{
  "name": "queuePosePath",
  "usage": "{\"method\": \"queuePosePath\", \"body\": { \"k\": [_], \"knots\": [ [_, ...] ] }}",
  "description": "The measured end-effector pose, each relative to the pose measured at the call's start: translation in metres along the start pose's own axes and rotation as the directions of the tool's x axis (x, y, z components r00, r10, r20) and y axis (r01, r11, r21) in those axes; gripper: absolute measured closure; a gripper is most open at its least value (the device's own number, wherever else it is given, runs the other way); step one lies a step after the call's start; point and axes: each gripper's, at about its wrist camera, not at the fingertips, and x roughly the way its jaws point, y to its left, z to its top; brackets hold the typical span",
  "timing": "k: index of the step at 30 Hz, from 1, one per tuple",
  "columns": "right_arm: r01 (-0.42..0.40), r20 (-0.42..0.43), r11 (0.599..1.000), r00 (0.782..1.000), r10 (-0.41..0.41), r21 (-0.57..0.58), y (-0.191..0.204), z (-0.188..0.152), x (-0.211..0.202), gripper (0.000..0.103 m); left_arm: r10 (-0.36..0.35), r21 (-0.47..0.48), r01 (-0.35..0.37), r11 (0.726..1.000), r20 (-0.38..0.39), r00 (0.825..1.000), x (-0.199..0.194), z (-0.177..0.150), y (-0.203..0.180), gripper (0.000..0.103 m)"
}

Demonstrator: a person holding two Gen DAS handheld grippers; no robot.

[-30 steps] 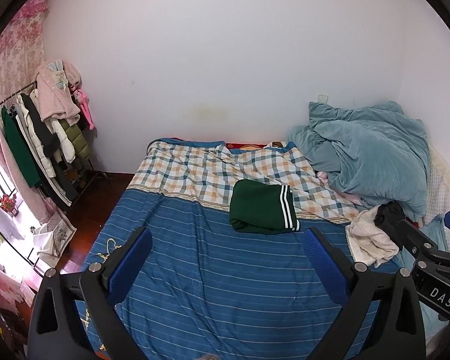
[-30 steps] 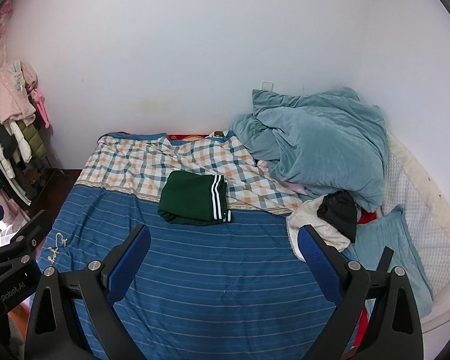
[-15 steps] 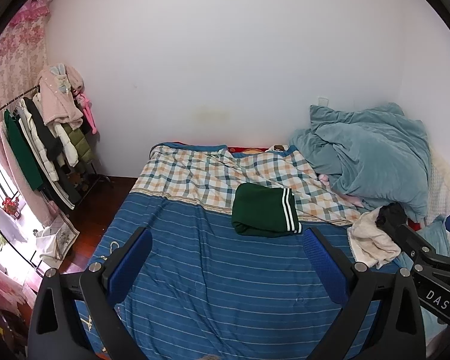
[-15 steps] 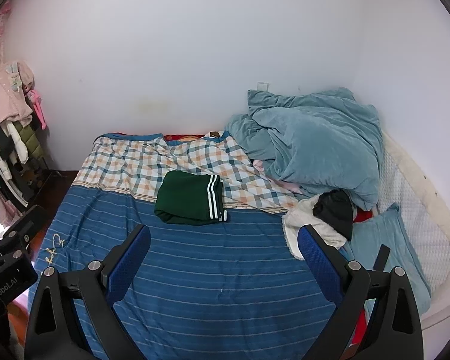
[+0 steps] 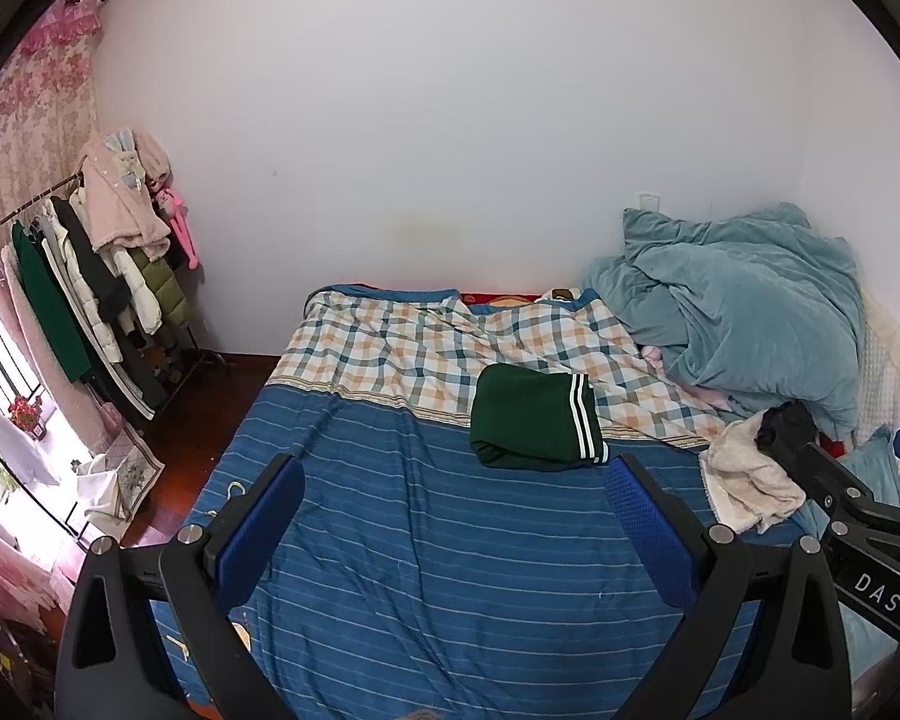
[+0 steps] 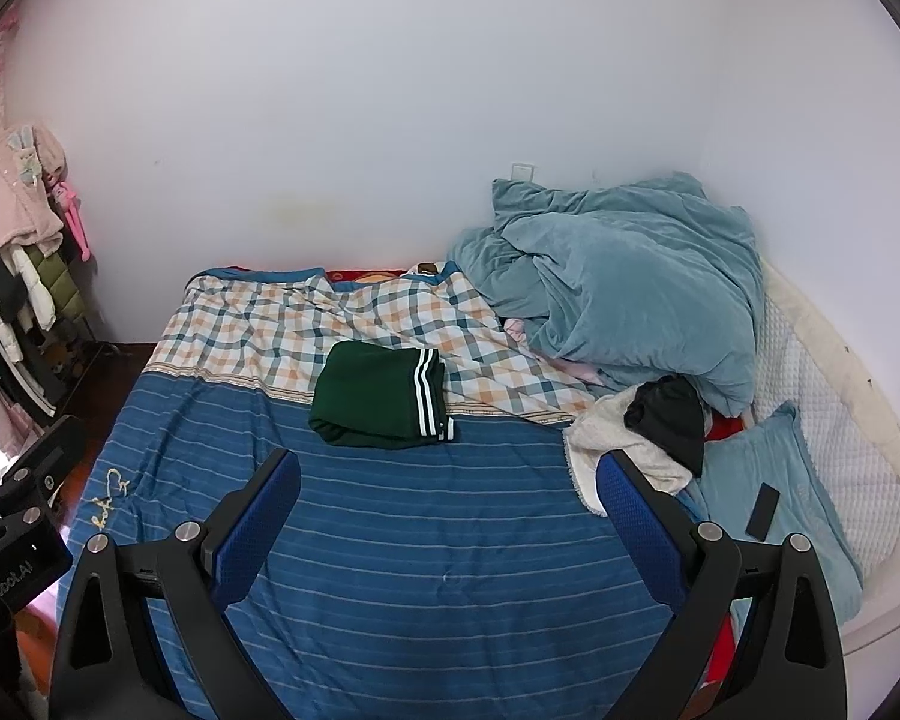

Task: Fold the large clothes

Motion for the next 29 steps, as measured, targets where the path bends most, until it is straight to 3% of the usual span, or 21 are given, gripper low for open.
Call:
{"method": "queuePosePath", "body": {
  "k": [14,29],
  "knots": [
    [0.008,0.006,1.000,1.000,-0.008,0.002,0.0030,-0.0010,-0.0014,0.002,0.015,0.009,-0.015,1.000,0.009,1.000,-0.0037,-0.0021,0.0045,0.000],
    [0.020,0.009,1.000,1.000,-0.020,0.004,0.0065,0.0001,-0.0015,0.002,-0.034,-0.008,0.034,0.999,0.021,0.999,0.0031,0.0046,0.0065,0.000]
  ]
}}
